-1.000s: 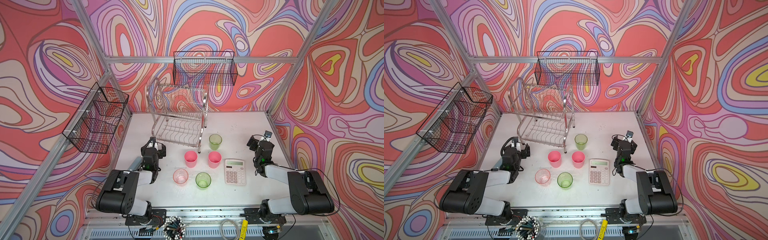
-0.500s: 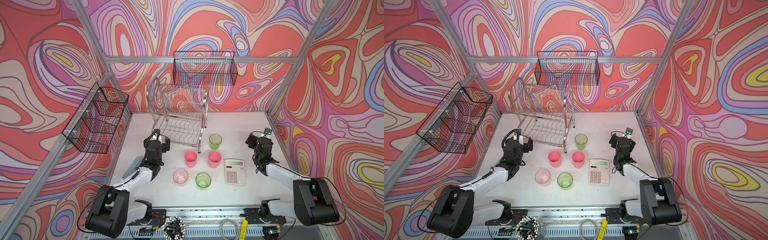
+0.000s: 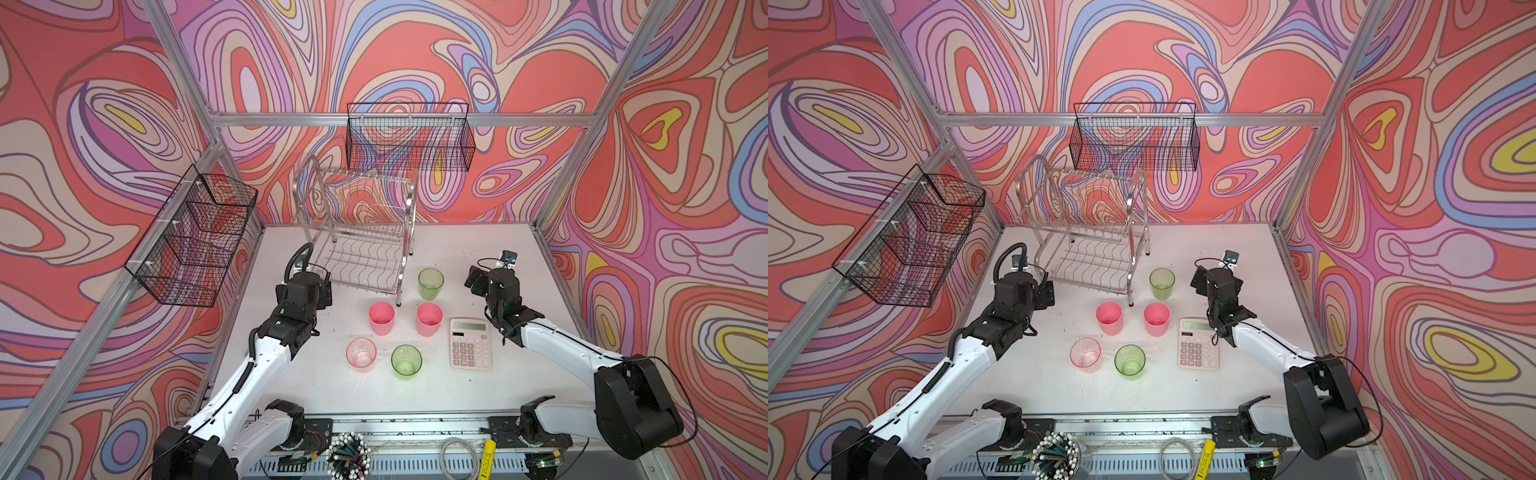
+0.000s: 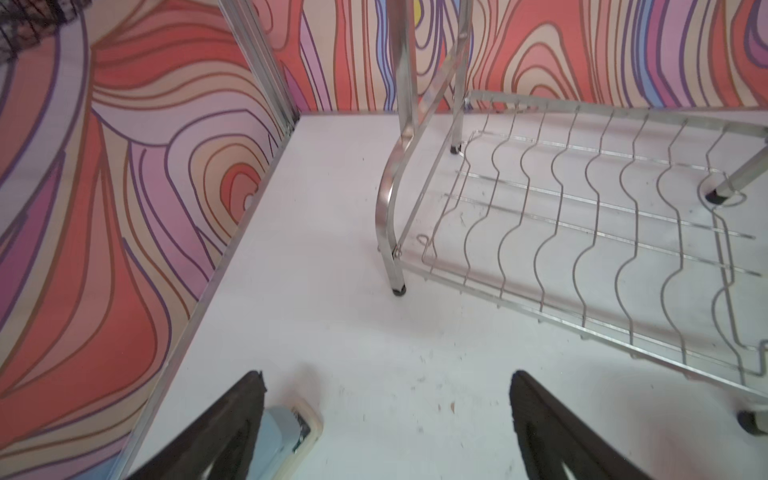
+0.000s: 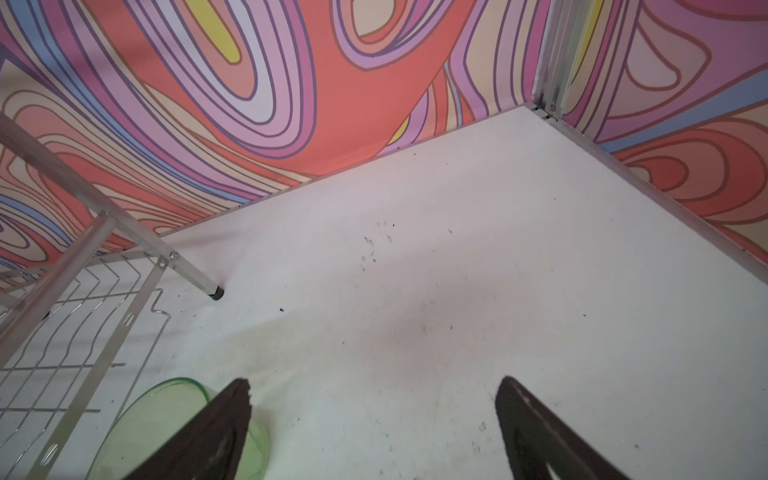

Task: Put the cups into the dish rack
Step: 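Move the left gripper down over the clear pink-rimmed cup while the right arm advances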

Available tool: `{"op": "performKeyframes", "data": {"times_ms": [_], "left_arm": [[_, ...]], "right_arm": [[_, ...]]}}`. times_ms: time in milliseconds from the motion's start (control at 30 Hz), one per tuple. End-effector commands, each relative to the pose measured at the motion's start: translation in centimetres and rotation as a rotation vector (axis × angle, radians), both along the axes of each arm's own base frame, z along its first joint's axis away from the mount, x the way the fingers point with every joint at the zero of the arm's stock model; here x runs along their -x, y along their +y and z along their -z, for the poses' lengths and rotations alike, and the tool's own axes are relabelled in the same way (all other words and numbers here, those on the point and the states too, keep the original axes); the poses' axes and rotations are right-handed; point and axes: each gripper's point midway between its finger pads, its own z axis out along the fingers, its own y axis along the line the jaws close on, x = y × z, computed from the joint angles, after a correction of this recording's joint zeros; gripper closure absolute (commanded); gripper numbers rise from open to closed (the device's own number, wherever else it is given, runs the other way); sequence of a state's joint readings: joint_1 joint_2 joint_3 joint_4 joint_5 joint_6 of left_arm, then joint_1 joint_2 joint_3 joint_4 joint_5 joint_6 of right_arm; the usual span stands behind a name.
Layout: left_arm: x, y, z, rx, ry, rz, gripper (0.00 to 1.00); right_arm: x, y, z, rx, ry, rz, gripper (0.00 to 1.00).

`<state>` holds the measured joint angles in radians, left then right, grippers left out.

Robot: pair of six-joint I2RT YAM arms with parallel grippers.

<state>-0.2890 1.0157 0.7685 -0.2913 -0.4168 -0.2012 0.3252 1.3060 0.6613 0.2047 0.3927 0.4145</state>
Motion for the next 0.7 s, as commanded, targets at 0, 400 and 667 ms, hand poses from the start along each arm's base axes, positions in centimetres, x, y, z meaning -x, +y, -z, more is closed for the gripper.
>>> {"op": "performKeyframes", "data": {"times_ms": [0, 400, 667], "left_arm": [[3.9, -0.4, 3.1, 0.068, 0.238, 0.002, 0.09], [9.4, -2.4, 4.5, 0.257, 0.497, -0.023, 0.2], [11.7, -4.4, 4.9, 0.348, 0.577, 0.006, 0.2]], "right_arm": [[0.3, 1.2, 0.8, -0.016, 0.07, -0.037, 0.04], [1.6, 3.6, 0.8, -0.051, 0.221, -0.168, 0.07], [1.8, 4.6, 1.3, -0.049, 0.305, -0.222, 0.08]]}}
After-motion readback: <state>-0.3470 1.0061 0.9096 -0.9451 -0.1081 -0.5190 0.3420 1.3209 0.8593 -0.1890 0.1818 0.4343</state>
